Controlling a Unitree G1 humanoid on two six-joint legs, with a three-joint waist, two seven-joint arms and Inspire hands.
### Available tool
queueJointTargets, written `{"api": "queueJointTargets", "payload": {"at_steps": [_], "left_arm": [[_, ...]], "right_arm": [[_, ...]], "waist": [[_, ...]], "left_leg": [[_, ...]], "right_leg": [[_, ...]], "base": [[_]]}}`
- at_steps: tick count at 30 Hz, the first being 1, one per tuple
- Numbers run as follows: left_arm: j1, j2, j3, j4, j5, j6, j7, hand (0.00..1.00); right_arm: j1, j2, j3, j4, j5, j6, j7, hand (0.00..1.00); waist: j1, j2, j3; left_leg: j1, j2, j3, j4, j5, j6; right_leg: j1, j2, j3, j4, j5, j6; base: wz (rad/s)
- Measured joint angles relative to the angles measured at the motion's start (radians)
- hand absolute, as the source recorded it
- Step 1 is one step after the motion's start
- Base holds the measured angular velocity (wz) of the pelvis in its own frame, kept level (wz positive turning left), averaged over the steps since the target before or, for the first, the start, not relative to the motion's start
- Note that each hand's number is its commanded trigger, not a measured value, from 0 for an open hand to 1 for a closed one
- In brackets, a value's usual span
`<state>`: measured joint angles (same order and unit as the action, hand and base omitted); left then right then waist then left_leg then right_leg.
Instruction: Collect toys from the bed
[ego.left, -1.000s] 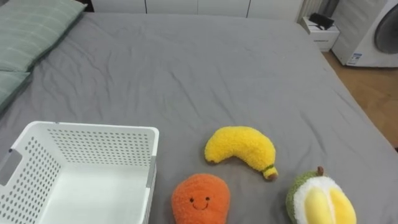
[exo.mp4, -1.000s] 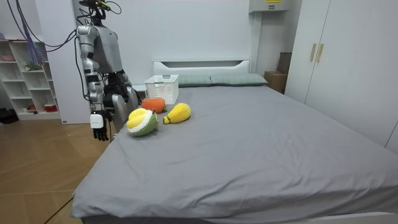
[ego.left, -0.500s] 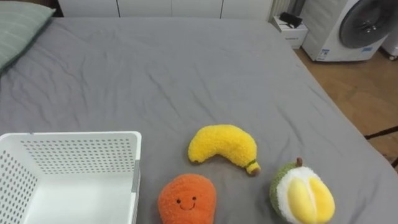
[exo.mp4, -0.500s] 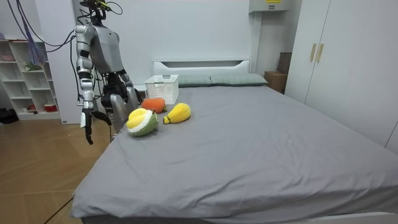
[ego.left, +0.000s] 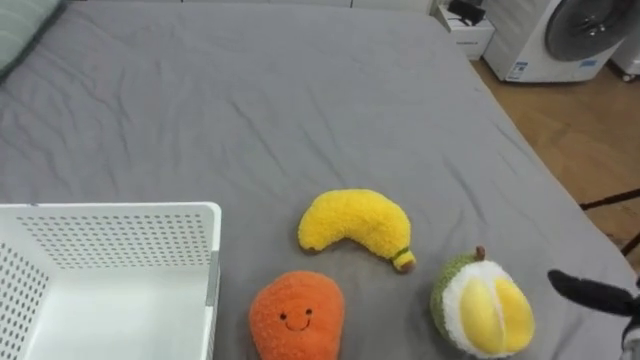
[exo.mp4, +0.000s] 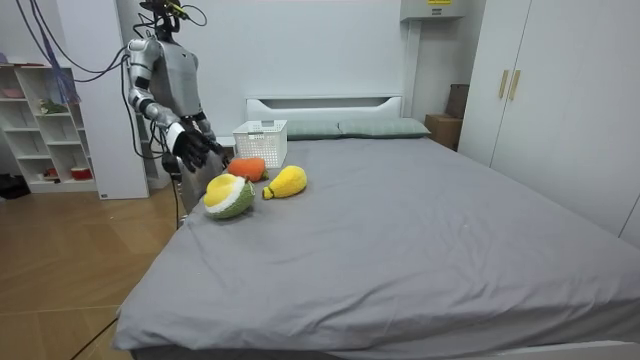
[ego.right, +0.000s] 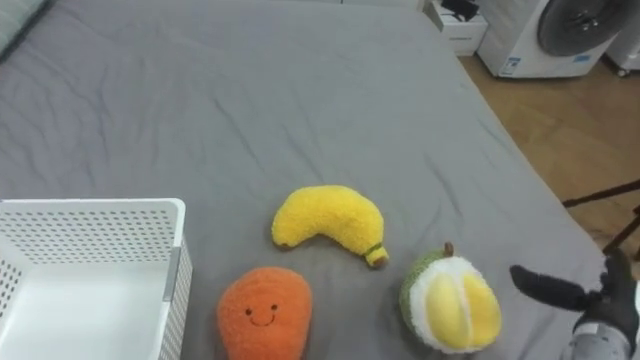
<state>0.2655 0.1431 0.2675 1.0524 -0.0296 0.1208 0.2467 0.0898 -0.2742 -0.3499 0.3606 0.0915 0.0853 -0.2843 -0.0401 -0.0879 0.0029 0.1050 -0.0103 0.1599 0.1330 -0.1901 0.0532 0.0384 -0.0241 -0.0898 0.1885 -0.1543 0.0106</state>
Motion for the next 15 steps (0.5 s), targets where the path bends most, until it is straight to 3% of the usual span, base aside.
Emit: {"api": "queueJointTargets", "payload": {"at_steps": [1, 9, 15], "left_arm": [[0.001, 0.000, -0.008, -0.004, 0.000, 0.000, 0.000, 0.00], [0.002, 0.003, -0.049, -0.011, -0.021, -0.014, 0.005, 0.00], [0.015, 0.004, -0.082, -0.024, -0.024, -0.016, 0.006, 0.00]], "right_arm": [[0.000, 0.000, 0.012, -0.026, -0.024, 0.000, -0.002, 0.00], [-0.013, 0.000, 0.103, -0.110, -0.126, -0.005, 0.005, 0.00], [-0.022, 0.000, 0.187, -0.110, -0.183, 0.000, 0.062, 0.00]], "waist": [[0.001, -0.002, 0.0031], [0.021, 0.005, 0.0061], [0.023, 0.015, 0.0039]], "left_leg": [[0.000, 0.000, 0.001, 0.000, 0.000, 0.000], [-0.006, 0.001, 0.000, 0.001, 0.000, 0.000], [-0.007, 0.001, -0.003, 0.002, 0.000, 0.000]], "right_leg": [[0.000, 0.000, 0.001, 0.000, 0.000, 0.000], [0.002, 0.001, 0.001, 0.003, 0.002, -0.001], [-0.001, -0.001, -0.005, 0.005, 0.003, -0.002]], "base": [[0.00], [0.00], [0.00]]}}
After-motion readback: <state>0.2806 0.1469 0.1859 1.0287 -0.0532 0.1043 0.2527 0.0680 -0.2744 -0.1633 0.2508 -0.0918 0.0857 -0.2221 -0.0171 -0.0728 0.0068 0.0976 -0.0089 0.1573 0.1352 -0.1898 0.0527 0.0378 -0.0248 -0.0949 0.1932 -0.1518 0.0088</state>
